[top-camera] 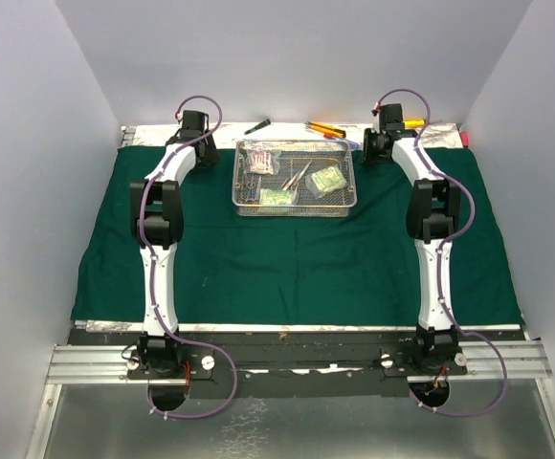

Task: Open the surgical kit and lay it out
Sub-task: Smooth out the surgical kit at the center of the board.

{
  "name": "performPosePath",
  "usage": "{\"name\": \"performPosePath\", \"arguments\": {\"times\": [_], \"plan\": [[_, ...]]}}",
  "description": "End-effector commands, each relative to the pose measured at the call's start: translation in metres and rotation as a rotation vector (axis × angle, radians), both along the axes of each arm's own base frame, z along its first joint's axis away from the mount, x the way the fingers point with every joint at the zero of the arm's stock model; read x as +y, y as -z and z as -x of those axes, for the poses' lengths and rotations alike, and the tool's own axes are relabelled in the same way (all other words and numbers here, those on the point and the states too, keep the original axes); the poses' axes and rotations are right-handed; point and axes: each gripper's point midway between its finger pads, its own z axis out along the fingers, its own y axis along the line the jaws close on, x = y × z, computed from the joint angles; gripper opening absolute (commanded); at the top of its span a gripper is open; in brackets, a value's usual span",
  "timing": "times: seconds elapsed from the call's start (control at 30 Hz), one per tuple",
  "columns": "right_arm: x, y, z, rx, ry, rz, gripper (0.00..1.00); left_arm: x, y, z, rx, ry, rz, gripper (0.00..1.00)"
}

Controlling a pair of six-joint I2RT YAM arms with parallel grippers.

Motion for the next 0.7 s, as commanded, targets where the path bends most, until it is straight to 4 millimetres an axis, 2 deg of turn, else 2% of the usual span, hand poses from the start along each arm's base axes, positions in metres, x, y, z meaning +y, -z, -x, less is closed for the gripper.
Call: {"name": "performPosePath", "arguments": {"times": [0.0,0.17,0.27,0.37,0.5,0.63,0.67], "plan": [[0.002,0.026,0.008,0.052,-0.003,0.042,0.31,-0.003,0.034,0.014,0.082,-0.019,0.012,0.71],[0.003,0.027,0.008,0.058,-0.001,0.044,0.17,0.002,0.053,0.024,0.153,-0.048,-0.022,0.70],[0.007,0.028,0.009,0.067,-0.003,0.020,0.09,0.005,0.064,0.031,0.208,-0.063,-0.036,0.65],[0.009,0.032,0.012,0.087,-0.003,0.014,0.01,0.005,0.073,0.035,0.236,-0.073,-0.032,0.52],[0.007,0.035,0.013,0.097,0.022,0.021,0.01,0.005,0.080,0.037,0.256,-0.083,-0.026,0.38],[0.007,0.029,0.010,0.085,0.042,0.011,0.01,0.005,0.086,0.039,0.276,-0.086,-0.024,0.19],[0.008,0.027,0.008,0.079,0.045,0.006,0.01,0.005,0.087,0.040,0.279,-0.086,-0.022,0.09]]}}
